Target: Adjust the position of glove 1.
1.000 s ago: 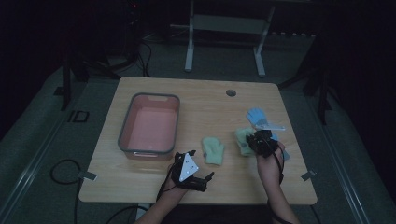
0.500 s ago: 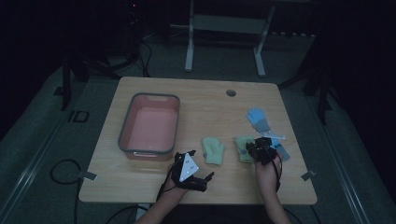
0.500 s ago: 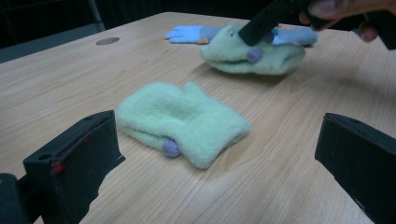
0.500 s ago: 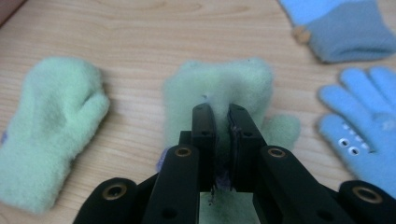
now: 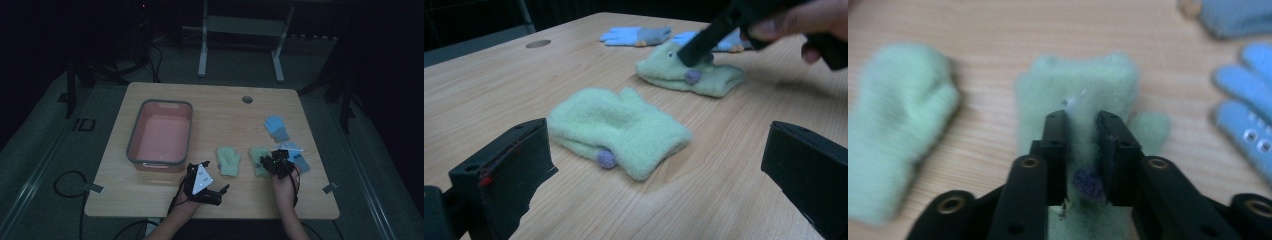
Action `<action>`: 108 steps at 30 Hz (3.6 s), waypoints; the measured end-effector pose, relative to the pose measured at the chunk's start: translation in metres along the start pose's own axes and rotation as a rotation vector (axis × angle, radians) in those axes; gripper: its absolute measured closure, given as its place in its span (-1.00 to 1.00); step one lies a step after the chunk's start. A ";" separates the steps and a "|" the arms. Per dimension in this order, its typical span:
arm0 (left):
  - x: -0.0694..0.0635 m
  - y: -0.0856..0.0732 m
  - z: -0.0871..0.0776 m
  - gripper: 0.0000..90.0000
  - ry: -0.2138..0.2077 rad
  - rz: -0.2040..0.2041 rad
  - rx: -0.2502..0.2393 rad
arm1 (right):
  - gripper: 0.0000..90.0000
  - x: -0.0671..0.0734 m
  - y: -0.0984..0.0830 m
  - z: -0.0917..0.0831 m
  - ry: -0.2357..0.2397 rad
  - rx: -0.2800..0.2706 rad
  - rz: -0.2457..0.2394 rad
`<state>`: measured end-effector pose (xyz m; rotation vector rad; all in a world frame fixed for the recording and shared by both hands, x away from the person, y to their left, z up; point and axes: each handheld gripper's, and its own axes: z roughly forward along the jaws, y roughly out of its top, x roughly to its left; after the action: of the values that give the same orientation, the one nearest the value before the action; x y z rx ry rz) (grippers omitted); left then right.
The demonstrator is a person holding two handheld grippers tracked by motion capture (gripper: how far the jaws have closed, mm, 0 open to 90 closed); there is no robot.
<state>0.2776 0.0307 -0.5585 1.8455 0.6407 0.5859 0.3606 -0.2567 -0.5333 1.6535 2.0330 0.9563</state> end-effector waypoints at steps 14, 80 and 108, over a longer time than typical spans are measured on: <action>0.000 0.000 0.000 -1.00 0.001 0.003 0.002 | 0.41 -0.019 0.036 -0.029 0.110 -0.003 -0.271; -0.001 0.000 0.000 -1.00 0.015 0.018 0.003 | 0.86 0.102 0.045 -0.031 0.148 -0.117 -0.295; -0.003 0.000 0.000 -1.00 0.026 0.025 0.006 | 0.72 0.105 0.006 0.019 0.123 0.015 -0.251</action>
<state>0.2754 0.0282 -0.5586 1.8562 0.6378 0.6266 0.3505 -0.1508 -0.5275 1.3345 2.2672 0.9744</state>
